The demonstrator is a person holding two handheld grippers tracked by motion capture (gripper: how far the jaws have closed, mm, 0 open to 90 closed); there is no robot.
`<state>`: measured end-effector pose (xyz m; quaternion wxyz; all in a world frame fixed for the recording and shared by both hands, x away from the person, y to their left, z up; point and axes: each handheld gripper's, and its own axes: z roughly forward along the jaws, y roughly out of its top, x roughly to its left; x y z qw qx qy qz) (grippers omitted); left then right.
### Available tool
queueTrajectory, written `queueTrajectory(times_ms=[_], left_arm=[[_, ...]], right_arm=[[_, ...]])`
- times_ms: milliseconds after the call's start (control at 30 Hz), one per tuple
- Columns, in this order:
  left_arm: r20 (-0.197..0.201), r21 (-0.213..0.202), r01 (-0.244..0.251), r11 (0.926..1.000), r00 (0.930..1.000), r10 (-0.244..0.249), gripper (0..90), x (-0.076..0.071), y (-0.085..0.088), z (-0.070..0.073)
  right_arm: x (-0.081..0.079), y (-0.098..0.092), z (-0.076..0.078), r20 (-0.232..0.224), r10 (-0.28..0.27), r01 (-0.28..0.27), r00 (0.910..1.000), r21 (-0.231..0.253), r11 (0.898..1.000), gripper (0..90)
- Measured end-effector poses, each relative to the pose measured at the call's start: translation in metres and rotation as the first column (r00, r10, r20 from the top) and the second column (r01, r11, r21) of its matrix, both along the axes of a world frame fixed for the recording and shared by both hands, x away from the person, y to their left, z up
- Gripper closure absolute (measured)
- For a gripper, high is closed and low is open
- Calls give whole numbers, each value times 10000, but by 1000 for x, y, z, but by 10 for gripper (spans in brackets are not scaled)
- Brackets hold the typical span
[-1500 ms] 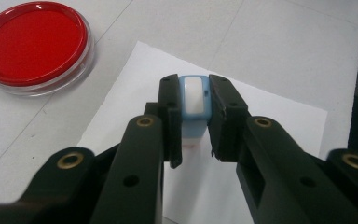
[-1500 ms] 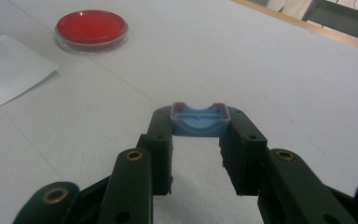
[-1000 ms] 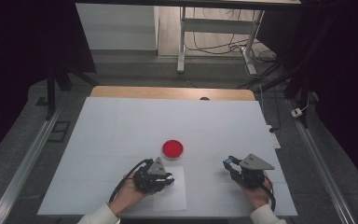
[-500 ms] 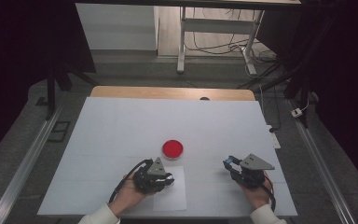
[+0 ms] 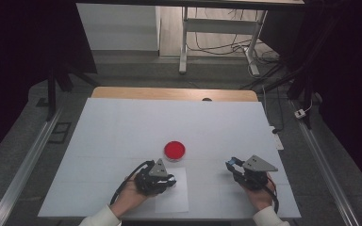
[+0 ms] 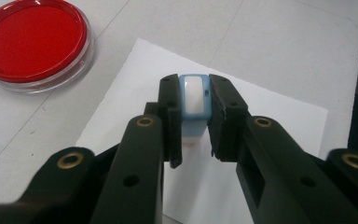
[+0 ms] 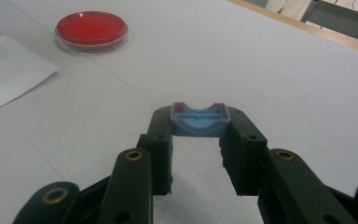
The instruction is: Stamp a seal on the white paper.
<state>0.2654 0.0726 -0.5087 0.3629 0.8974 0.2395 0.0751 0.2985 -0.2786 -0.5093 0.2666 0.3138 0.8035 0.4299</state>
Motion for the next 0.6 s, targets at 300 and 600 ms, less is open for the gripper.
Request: queueTrajectory(times_ms=[300, 600], left_arm=[[82, -224, -34, 9997, 10000, 35, 758, -1, 1, 2], [336, -1525, -61, 9883, 9994, 114, 754, -5, 10, 21]], right_arm=[[0, 0, 0, -3, -14, 14, 10000, -10, 10000, 645], [0, 0, 1, -19, 53, -53, 10000, 38, 10000, 645]])
